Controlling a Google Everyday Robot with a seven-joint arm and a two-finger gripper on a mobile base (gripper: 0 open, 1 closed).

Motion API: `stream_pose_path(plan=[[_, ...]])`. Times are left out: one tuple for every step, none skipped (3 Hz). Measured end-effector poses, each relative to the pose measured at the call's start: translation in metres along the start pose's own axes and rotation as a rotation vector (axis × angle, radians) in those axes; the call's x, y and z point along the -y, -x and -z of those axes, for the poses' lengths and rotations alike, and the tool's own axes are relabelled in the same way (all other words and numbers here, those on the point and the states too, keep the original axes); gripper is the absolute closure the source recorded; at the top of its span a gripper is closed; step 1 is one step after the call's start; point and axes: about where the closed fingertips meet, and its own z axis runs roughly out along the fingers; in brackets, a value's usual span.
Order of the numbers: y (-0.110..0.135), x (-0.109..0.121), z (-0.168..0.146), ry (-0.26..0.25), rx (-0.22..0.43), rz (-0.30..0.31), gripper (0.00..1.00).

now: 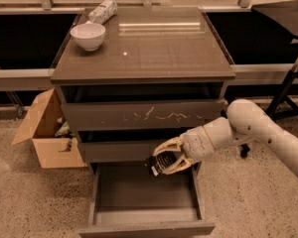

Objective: Pick rxbar chocolate from bottom drawer and place on counter

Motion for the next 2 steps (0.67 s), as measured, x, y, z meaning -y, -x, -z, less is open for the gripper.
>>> stream_pose_path(plan=[[0.070,0.045,0.021,-0.010,-0.001,0.110,1.00],[0.112,0.081,0.049,-0.019,-0.046,0.189,1.00]])
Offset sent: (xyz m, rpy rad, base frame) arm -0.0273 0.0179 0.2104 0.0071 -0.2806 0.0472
